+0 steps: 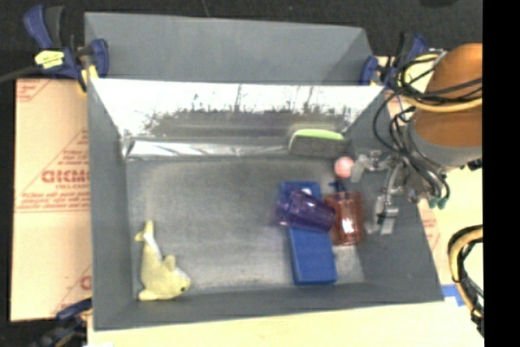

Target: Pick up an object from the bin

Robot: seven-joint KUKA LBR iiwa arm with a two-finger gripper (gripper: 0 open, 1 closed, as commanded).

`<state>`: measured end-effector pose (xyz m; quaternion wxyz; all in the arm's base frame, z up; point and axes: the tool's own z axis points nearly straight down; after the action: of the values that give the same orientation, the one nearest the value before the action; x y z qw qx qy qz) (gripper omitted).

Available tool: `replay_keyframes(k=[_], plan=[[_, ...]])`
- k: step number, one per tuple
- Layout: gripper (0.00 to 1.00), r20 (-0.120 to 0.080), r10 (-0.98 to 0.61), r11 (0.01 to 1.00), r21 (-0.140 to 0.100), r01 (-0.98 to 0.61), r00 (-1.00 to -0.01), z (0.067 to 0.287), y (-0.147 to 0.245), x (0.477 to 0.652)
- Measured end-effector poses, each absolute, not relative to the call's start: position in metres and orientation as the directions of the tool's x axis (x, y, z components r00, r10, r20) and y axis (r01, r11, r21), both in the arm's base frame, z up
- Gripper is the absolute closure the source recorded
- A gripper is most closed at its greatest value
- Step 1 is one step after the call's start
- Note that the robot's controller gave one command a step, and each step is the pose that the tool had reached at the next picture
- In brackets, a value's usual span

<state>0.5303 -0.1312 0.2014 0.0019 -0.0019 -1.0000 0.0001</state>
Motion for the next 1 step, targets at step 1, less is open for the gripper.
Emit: replay_keyframes(k=[1], plan=[[0.0, -0.003, 0.0, 1.0, -0.002, 0.0, -1.0, 0.2049, -0.1308, 0.5321]])
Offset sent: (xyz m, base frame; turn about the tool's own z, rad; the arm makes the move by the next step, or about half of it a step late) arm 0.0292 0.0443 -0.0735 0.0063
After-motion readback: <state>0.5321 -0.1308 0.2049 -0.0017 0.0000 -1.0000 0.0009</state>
